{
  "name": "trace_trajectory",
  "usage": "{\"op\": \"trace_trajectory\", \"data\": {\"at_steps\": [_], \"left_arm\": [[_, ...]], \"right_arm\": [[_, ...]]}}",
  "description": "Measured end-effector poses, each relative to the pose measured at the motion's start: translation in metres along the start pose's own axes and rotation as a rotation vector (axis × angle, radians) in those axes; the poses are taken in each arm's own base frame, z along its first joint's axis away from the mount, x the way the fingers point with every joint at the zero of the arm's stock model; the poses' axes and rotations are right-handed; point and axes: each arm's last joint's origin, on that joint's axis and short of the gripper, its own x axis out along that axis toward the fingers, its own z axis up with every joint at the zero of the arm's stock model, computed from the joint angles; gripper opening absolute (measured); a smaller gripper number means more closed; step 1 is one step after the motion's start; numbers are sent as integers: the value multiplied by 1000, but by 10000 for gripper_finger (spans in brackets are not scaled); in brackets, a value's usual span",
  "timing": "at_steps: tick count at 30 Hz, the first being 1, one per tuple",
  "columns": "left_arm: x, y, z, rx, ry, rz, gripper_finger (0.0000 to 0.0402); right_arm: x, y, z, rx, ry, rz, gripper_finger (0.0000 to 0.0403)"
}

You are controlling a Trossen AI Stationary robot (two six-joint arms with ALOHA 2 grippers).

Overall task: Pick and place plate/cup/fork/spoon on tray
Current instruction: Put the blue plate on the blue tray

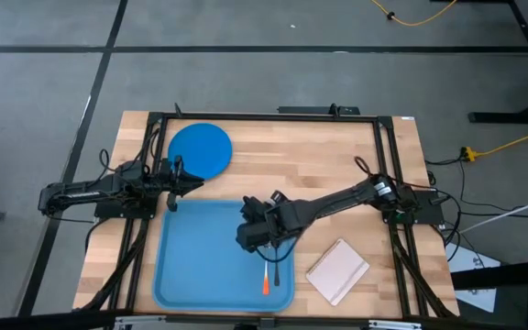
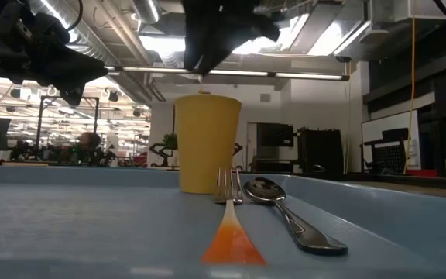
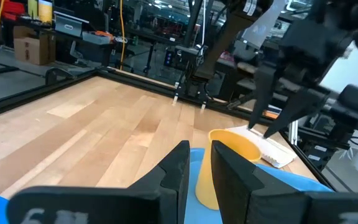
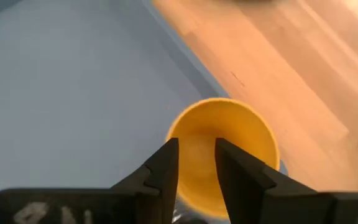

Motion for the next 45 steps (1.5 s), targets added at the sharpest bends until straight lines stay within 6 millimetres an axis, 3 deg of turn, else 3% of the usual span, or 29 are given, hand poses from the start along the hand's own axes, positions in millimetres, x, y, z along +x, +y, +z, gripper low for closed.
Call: {"op": "trace_trajectory", "data": {"at_steps": [10,21,28,36,45], "left_arm": [[0,0,0,0,0,0,59],[0,0,0,0,0,0,59],[0,0,0,0,1,0,59],[0,0,0,0,0,0,59],[0,0,0,0,0,0,59]], "right_arm": [[-37,19,-26,-4,-164,-79,110],[-54,39,-46,36,-227,1,110],[-66,51,-55,67,-357,20,110],[-65,49,-49,132,-424,1,110],[-63,53,-49,159,-318,90,110]]}}
